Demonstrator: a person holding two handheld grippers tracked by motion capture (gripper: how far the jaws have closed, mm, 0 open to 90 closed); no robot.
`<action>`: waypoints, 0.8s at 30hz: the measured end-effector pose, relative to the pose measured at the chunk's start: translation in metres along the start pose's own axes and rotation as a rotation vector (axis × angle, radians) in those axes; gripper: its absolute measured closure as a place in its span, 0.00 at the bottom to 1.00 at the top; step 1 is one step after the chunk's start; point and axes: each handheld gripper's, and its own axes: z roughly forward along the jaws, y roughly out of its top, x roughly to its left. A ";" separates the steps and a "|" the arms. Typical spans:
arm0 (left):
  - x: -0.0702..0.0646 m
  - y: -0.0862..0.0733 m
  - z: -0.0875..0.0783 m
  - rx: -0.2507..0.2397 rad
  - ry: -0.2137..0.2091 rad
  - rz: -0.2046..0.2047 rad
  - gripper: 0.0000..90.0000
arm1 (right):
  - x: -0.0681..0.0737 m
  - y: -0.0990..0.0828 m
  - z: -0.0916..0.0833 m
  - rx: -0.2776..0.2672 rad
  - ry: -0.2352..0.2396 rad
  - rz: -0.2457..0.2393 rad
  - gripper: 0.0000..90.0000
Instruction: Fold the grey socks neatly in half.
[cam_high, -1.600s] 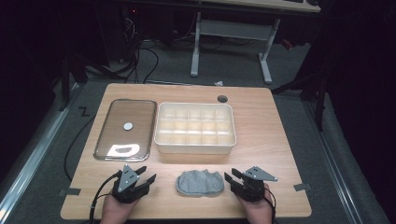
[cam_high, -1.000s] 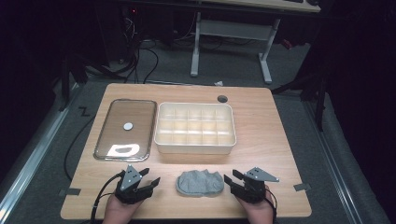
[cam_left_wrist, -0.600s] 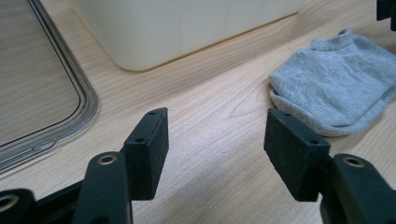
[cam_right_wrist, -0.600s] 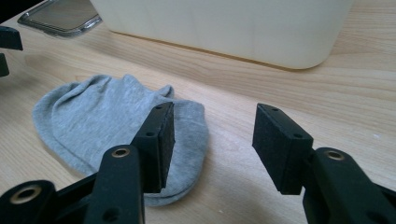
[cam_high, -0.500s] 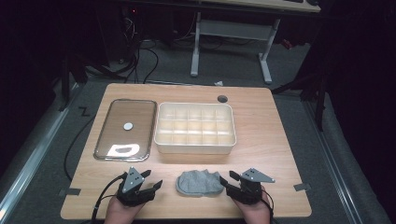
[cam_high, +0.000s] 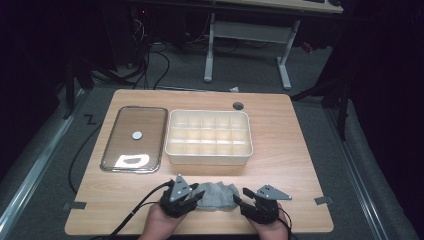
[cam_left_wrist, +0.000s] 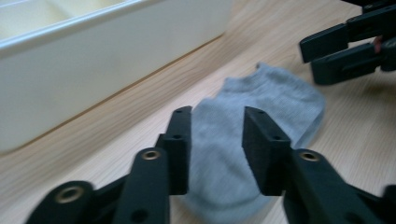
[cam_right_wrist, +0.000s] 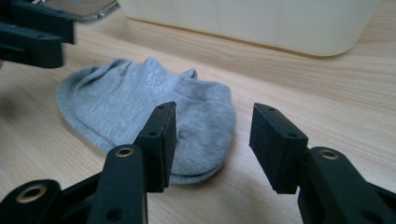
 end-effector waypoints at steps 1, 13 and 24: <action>-0.004 0.003 0.005 0.006 -0.002 0.007 0.74 | 0.000 0.000 0.000 0.000 0.000 0.000 0.57; -0.018 0.015 0.058 0.112 0.028 0.056 0.89 | 0.006 0.002 0.008 0.016 -0.017 -0.008 0.57; -0.016 0.001 0.057 0.118 0.049 0.060 0.90 | 0.014 -0.002 0.024 0.100 -0.030 -0.022 0.54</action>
